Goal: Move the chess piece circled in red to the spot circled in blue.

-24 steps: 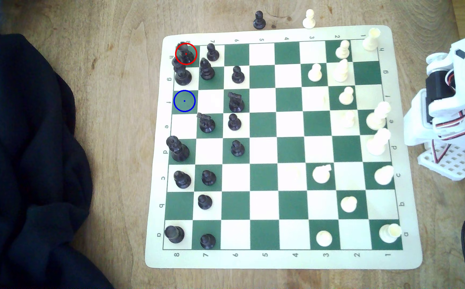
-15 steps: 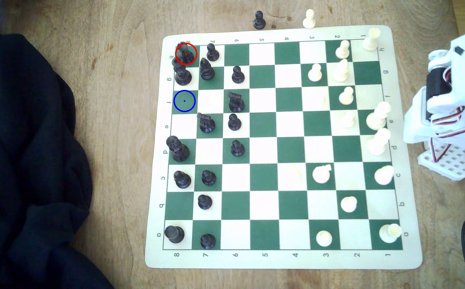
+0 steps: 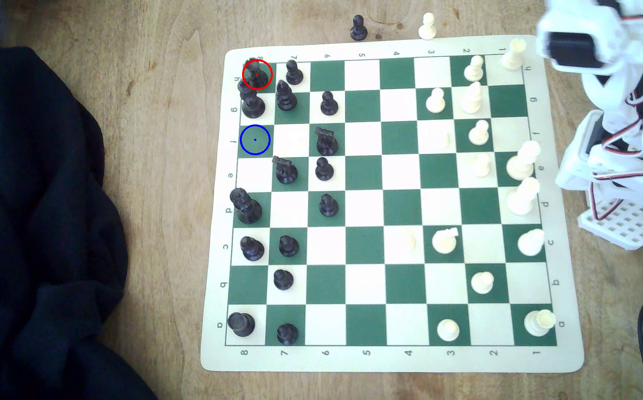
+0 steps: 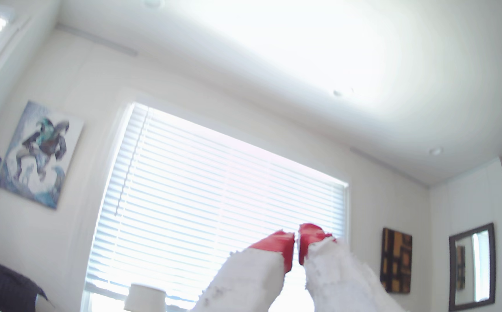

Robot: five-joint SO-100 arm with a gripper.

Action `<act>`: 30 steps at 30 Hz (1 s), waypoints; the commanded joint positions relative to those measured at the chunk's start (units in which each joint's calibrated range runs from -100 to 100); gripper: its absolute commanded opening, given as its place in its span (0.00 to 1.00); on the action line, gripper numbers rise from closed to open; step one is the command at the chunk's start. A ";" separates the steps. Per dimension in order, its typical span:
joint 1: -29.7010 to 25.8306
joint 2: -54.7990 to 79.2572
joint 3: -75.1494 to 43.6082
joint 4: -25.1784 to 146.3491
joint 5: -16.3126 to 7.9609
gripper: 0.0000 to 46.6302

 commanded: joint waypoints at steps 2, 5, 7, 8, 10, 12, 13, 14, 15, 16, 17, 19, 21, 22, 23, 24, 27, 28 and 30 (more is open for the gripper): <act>3.21 12.81 -15.18 19.65 -0.20 0.00; 4.54 18.41 -18.90 22.76 -0.24 0.04; 4.07 23.50 -24.25 29.80 -0.29 0.03; 3.68 25.20 -25.88 31.61 -0.54 0.01; 3.45 32.42 -30.69 33.41 -1.42 0.01; 3.76 37.76 -33.77 33.73 -1.66 0.01; 3.99 40.23 -35.22 33.90 -1.95 0.01; 4.31 43.37 -37.58 34.88 -2.20 0.01; 4.85 48.55 -41.38 35.45 -2.59 0.01; 5.09 51.09 -43.74 36.19 -2.69 0.01; 5.17 54.06 -46.19 36.77 -2.74 0.01; 5.17 60.60 -51.99 37.99 -2.74 0.01; 5.09 65.27 -56.43 39.14 -2.74 0.01; 5.01 67.65 -58.88 39.63 -2.83 0.01; 4.93 69.77 -61.15 40.37 -3.03 0.01; 4.77 74.27 -65.95 42.17 -3.57 0.01; 4.62 79.96 -71.85 44.38 -4.69 0.01; 4.77 83.10 -74.39 44.71 -5.03 0.01; 4.77 85.73 -76.47 45.77 -5.23 0.01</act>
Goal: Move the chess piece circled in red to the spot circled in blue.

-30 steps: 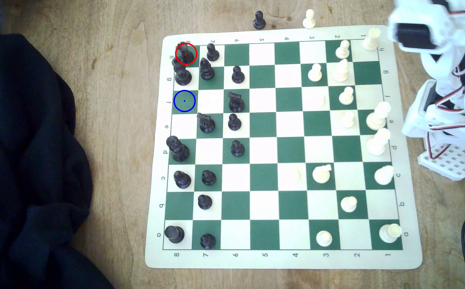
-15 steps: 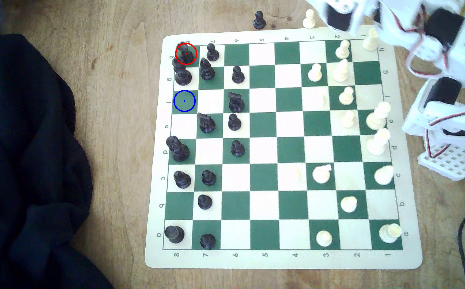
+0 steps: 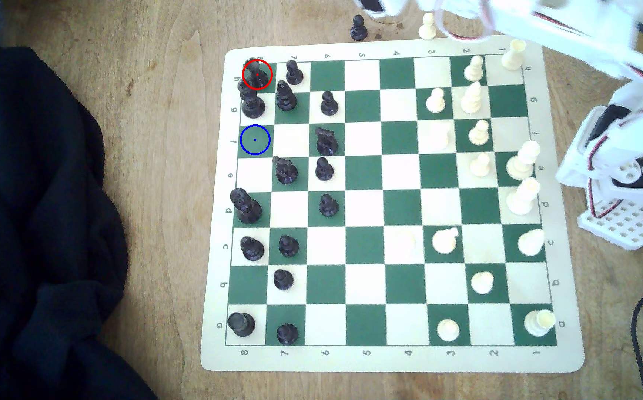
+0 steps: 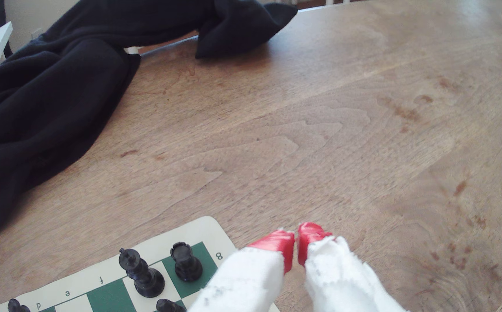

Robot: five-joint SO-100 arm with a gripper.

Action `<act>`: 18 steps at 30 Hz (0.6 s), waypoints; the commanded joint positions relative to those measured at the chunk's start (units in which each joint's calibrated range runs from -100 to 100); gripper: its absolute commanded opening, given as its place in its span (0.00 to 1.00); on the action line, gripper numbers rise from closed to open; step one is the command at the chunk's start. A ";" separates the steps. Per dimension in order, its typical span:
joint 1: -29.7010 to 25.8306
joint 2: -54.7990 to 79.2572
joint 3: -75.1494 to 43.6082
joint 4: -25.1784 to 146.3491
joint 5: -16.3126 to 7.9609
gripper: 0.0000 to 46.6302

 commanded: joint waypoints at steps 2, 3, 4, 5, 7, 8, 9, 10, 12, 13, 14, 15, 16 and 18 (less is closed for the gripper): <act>-0.24 6.92 -14.12 2.95 -1.17 0.01; -0.40 9.38 -17.57 4.75 -1.81 0.01; -0.47 10.91 -19.92 6.06 -2.20 0.01; -0.55 12.35 -22.10 7.21 -2.59 0.01; -0.63 16.34 -28.35 10.08 -4.15 0.01; -0.63 17.36 -29.71 10.81 -4.69 0.02; -0.63 18.63 -31.62 11.71 -5.37 0.03; -0.63 19.65 -32.98 12.20 -5.86 0.03; -0.63 23.81 -38.24 14.33 -7.96 0.03; -0.63 24.91 -39.42 14.66 -8.50 0.03; -0.63 25.93 -40.50 14.99 -8.94 0.03; -0.63 26.61 -41.23 15.23 -9.28 0.03; -0.87 27.55 -42.04 15.32 -9.87 0.04; -1.34 28.14 -42.14 15.32 -10.21 0.04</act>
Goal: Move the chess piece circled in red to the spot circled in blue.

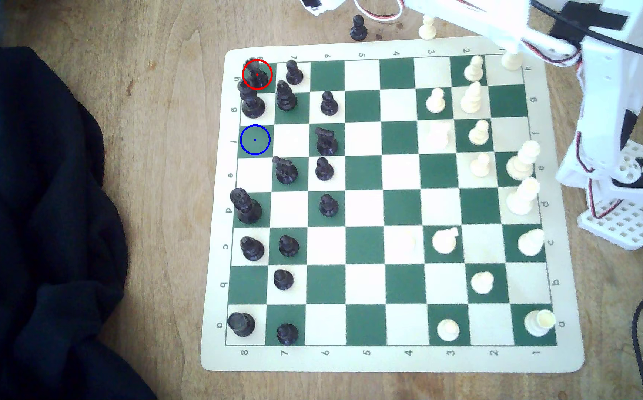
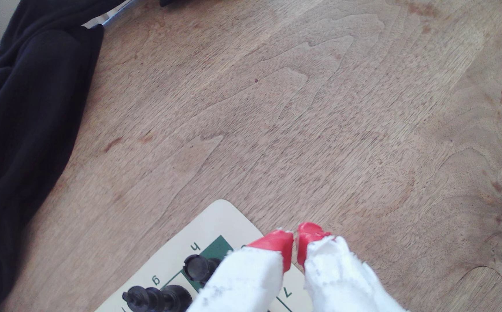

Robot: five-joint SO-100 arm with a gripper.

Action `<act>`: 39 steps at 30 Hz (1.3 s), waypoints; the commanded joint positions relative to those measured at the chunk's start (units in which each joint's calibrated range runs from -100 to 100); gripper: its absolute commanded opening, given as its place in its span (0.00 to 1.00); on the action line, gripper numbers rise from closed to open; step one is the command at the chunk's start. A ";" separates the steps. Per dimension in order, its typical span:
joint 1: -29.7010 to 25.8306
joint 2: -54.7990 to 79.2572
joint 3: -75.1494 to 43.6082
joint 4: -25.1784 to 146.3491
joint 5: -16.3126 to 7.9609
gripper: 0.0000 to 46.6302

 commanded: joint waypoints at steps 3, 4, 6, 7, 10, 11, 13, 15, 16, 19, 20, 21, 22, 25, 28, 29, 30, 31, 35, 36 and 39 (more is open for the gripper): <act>-2.07 0.42 -7.80 0.43 -1.66 0.05; -2.46 0.68 -8.07 0.43 -1.81 0.05; -3.48 1.70 -8.70 0.67 -2.05 0.05; -3.87 2.12 -8.98 0.67 -2.05 0.05; -4.49 3.48 -9.79 0.67 -2.10 0.06; -4.81 4.41 -10.34 0.51 -2.25 0.08; -5.20 5.09 -10.61 0.34 -2.30 0.09; -5.75 6.20 -10.97 -0.39 -2.44 0.12; -5.98 6.54 -11.24 -0.56 -2.44 0.12; -6.53 6.79 -11.60 -0.56 -2.49 0.12; -6.84 7.04 -11.79 -0.56 -2.54 0.11; -7.00 7.30 -11.88 -0.48 -2.54 0.11; -7.15 7.38 -11.97 -0.39 -2.54 0.11; -7.70 7.89 -11.97 0.02 -2.49 0.11; -8.01 8.40 -11.97 0.83 -2.20 0.11; -8.09 9.00 -11.97 1.41 -1.86 0.12; -8.09 9.17 -11.97 1.49 -1.76 0.12; -8.09 9.51 -11.97 1.65 -1.51 0.12; -7.78 10.19 -12.06 2.31 -0.98 0.12; -7.78 10.27 -12.06 2.31 -0.93 0.12; -7.94 10.69 -12.06 2.39 -0.63 0.13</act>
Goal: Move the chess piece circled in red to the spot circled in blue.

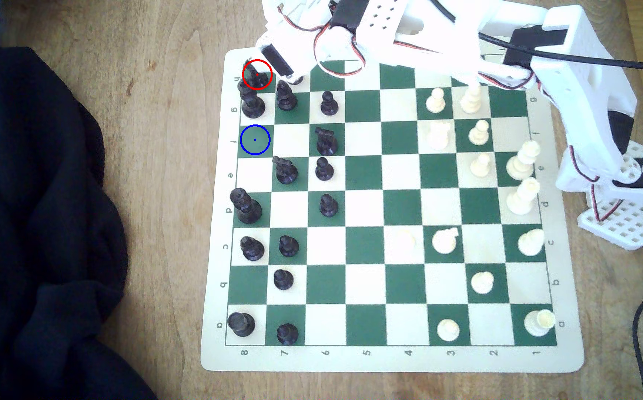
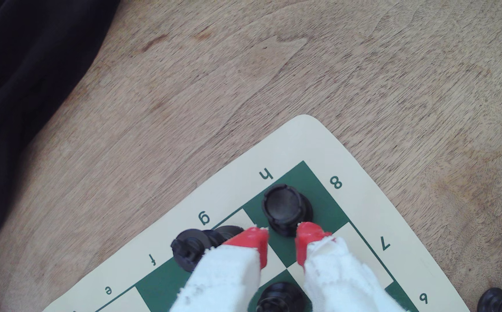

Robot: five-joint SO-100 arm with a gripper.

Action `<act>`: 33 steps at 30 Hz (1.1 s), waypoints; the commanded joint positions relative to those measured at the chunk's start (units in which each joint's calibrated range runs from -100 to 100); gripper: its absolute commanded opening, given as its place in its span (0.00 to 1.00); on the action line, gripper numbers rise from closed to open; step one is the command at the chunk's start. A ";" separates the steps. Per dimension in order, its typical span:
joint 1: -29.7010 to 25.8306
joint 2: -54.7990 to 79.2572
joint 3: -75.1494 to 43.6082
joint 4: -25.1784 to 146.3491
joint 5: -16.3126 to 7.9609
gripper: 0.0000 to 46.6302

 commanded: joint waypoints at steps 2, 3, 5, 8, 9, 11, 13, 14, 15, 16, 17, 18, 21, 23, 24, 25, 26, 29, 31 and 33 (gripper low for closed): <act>-0.35 -1.45 -5.37 0.24 0.54 0.13; -0.51 -0.77 -5.73 0.24 0.63 0.14; -0.59 -0.09 -6.19 0.24 0.68 0.16; -0.35 0.42 -6.91 -0.42 0.68 0.21; -0.20 0.59 -7.27 -0.42 0.88 0.21; 0.12 1.10 -8.00 -0.42 1.22 0.21; 0.27 1.52 -8.09 -0.58 1.32 0.21; 0.19 1.69 -8.09 -0.74 1.32 0.21; 0.12 1.86 -8.18 -0.91 1.32 0.21; -0.04 2.28 -8.18 -1.40 1.37 0.21; -0.04 2.54 -8.36 -1.48 1.42 0.21; -0.04 2.79 -8.54 -1.48 1.47 0.21; 0.12 3.47 -9.45 -1.48 1.47 0.21; 0.12 3.47 -9.45 -1.64 1.47 0.21; 0.19 3.47 -9.45 -1.73 1.47 0.21; 0.35 3.56 -9.72 -2.14 1.47 0.21; 0.51 3.73 -9.90 -2.46 1.47 0.21; 0.66 5.34 -11.54 -2.63 1.56 0.23; 0.66 6.02 -12.08 -2.71 1.56 0.23; 0.66 6.78 -12.44 -3.04 1.56 0.23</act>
